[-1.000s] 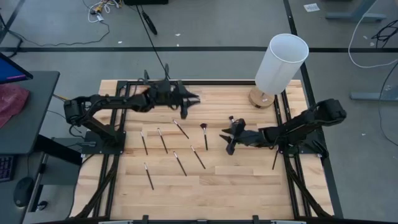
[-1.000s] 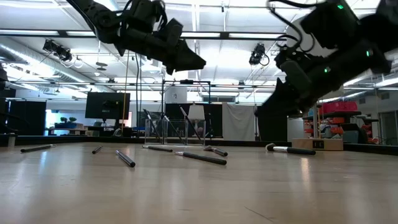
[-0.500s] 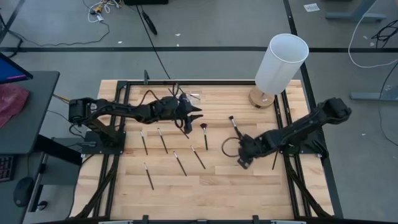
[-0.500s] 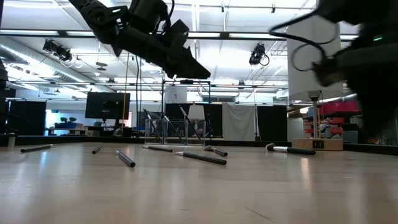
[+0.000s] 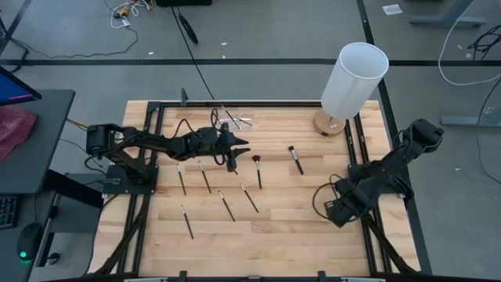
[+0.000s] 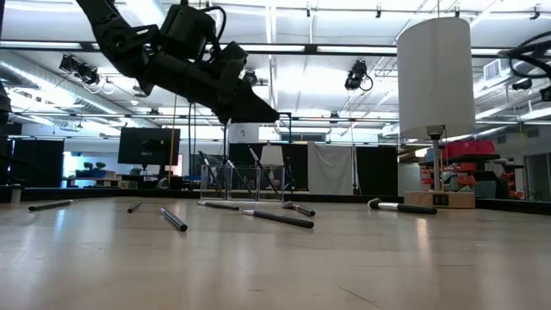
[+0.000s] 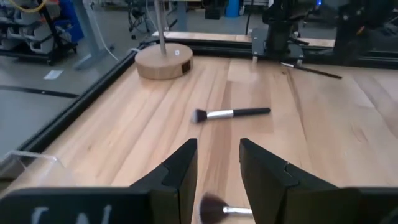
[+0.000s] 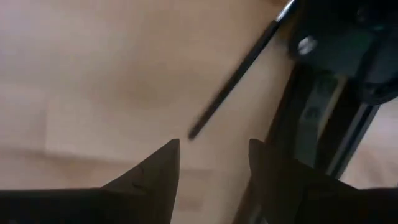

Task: Put items in baskets/containers
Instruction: Put the black eyeshadow brush into the transparent organizer

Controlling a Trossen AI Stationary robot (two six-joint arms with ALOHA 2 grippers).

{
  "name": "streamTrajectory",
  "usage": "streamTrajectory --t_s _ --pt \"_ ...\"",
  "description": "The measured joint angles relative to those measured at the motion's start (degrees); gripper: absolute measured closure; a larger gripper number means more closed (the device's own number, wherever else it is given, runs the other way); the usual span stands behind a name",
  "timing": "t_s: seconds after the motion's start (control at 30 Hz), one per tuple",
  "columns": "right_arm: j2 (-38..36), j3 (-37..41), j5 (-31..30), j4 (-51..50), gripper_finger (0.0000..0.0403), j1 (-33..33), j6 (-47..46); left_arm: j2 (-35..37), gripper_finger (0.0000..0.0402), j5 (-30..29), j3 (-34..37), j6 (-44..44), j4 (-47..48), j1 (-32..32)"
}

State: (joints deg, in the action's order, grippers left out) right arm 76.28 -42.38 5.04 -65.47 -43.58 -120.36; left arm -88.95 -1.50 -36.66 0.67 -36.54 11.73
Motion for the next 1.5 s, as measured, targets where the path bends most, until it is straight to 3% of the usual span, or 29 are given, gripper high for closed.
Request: streamTrajectory --t_s 0.2,0.5,0.63,1.07,1.23,1.5 --pt "0.00 7.29 -3.51 5.71 0.0211 -1.71 -10.14 0.00 0.0280 0.01 0.63 -0.02 -1.10 0.02" --pt "-0.49 14.05 -5.57 14.88 0.0216 -1.50 -10.65 0.00 0.0280 0.02 0.63 0.00 -1.46 0.02" --pt "-0.14 13.46 -8.02 15.31 0.0244 -1.54 -6.63 0.00 0.0280 0.02 0.63 0.00 -1.70 0.02" --pt "0.93 13.28 -10.80 17.59 0.0391 -1.47 3.50 0.00 0.0280 0.06 0.61 -0.46 -2.62 -0.33" --pt "1.28 11.77 -10.80 17.57 0.0390 -1.43 7.28 0.00 0.0280 0.04 0.61 -0.47 -2.62 -1.17" --pt "4.68 9.19 -13.48 22.96 0.0394 0.18 21.91 0.00 0.0280 0.10 0.57 -0.48 -2.62 -3.07"
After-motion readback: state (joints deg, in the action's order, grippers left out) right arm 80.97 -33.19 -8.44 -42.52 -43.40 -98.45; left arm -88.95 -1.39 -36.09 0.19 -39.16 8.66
